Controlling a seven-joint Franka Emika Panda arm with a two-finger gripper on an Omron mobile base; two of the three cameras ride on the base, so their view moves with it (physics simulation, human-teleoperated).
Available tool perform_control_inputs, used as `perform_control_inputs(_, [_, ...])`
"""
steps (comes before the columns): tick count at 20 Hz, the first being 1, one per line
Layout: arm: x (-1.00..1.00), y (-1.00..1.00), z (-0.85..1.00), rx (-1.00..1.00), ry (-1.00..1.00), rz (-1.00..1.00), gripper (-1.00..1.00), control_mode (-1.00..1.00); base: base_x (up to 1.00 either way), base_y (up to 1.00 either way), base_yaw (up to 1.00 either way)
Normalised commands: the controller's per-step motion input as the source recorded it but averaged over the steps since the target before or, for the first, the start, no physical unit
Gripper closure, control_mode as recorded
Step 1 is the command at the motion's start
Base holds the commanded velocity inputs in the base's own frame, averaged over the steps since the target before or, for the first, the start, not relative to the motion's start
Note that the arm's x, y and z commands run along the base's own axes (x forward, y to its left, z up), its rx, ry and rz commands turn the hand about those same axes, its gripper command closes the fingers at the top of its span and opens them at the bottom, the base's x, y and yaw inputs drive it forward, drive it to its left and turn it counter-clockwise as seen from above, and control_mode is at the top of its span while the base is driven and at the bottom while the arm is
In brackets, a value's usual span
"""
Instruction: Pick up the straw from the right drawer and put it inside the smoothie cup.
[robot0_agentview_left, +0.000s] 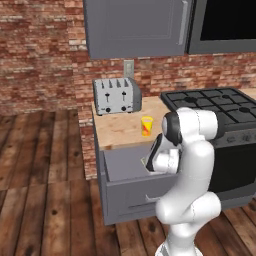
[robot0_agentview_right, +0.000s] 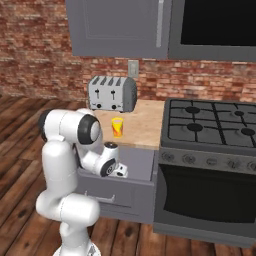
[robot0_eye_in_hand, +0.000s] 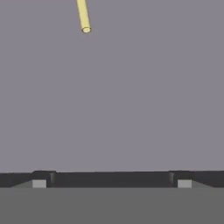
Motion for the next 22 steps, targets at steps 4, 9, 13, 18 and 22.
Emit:
perform_control_inputs(4, [-1.0, -0.29, 0.0, 0.0, -0.03, 0.01, -1.0, -1.0, 0.0, 0.0, 0.0])
perform_control_inputs(9, [-0.91, -0.12, 0.1, 0.0, -0.05, 0.02, -1.0, -1.0, 0.0, 0.0, 0.0])
perform_control_inputs(13, [-0.35, 0.0, 0.42, 0.0, -0.03, 0.06, -1.0, -1.0, 0.0, 0.0, 0.0])
perform_control_inputs(18, [-0.03, 0.0, 0.45, 0.0, 0.0, 0.1, -1.0, -1.0, 0.0, 0.0, 0.0])
perform_control_inputs(22, [0.1, 0.12, 0.38, 0.0, 0.0, 0.08, -1.0, -1.0, 0.0, 0.0, 0.0])
